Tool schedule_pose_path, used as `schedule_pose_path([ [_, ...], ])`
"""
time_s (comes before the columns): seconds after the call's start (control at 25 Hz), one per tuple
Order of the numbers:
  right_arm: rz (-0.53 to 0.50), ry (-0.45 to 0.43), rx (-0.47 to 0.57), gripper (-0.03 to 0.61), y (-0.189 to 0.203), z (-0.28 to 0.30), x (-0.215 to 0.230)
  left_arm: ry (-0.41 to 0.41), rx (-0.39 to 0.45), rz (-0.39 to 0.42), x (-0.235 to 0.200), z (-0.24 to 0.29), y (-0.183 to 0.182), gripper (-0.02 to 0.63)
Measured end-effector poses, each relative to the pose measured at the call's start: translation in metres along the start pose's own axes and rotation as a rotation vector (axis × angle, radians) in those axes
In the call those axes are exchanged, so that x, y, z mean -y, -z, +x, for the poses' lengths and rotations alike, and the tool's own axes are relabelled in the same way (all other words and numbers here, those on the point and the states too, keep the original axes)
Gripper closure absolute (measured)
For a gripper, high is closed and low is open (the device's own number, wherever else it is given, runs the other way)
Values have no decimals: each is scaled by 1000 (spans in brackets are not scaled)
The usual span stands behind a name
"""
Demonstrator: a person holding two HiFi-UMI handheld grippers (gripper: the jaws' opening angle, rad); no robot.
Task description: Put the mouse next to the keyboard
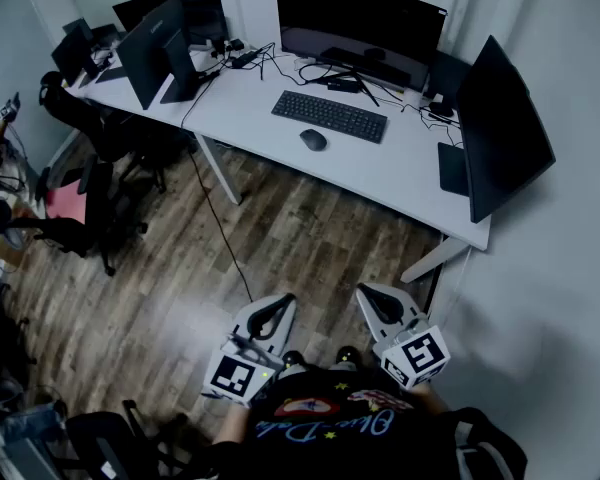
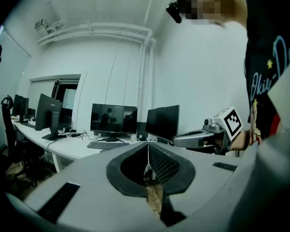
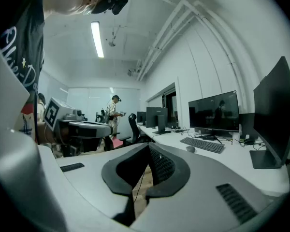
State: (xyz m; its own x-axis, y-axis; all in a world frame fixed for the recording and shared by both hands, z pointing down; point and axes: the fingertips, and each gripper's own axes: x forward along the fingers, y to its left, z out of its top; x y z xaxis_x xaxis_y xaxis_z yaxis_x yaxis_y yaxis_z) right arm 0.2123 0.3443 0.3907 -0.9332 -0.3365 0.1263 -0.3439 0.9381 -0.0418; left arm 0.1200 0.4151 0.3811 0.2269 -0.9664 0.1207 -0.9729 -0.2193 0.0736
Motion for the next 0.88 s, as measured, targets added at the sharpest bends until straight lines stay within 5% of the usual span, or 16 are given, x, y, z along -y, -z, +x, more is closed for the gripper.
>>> schedule_pose_path([
  [0.56, 14, 23, 67, 574, -12, -2, 3, 5, 14, -11, -2, 2, 2, 609],
  [0.68, 27, 36, 51, 476, -8, -2, 5, 9, 10, -14, -3, 2, 4, 609],
  [0.88, 28, 41, 33, 466, -6, 2, 2, 11, 9, -19, -8, -1, 3, 609],
])
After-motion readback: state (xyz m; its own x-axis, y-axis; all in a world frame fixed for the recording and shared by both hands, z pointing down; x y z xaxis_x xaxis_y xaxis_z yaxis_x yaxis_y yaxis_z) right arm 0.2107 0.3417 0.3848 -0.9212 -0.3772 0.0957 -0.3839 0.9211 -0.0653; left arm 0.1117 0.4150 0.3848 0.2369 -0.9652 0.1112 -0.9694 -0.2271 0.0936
